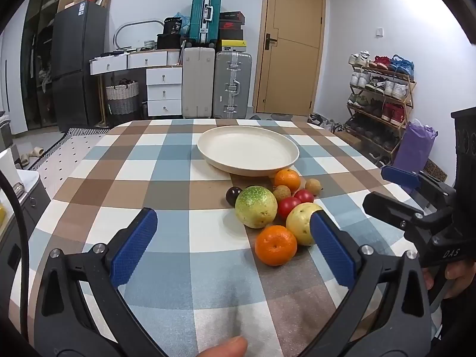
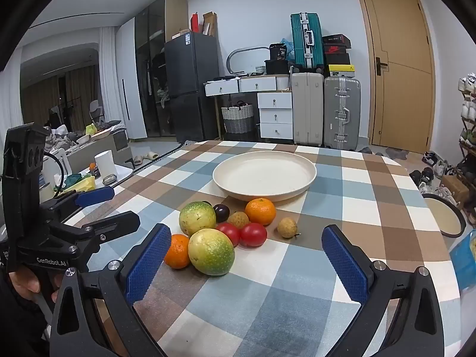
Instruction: Organize fruits
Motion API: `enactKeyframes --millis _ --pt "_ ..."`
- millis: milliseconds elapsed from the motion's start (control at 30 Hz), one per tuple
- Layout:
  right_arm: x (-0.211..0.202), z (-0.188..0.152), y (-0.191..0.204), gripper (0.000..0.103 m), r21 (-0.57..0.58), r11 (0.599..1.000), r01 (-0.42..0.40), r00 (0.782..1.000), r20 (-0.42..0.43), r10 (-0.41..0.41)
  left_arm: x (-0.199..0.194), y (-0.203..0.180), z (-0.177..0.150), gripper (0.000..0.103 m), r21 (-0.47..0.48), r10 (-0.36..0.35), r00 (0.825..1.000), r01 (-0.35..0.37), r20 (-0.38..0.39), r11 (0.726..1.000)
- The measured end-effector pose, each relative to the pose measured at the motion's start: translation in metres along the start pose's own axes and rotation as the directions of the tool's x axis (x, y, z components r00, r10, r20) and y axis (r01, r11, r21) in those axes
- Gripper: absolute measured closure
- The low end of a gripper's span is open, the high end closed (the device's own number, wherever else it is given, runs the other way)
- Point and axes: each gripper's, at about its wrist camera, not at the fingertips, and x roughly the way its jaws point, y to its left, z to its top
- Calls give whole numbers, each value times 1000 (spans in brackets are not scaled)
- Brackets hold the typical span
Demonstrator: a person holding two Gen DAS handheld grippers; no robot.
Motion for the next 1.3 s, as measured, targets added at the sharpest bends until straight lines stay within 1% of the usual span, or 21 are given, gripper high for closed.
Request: enactKeyframes --millis 533,1300 --pt "2 -1 0 0 -3 1000 1 1000 -7 -1 6 4 1 1 8 6 1000 -6 -15 1000" --pt "2 -1 -1 0 0 1000 0 1000 -16 0 5 1 1 1 4 8 1000 -8 -15 1000"
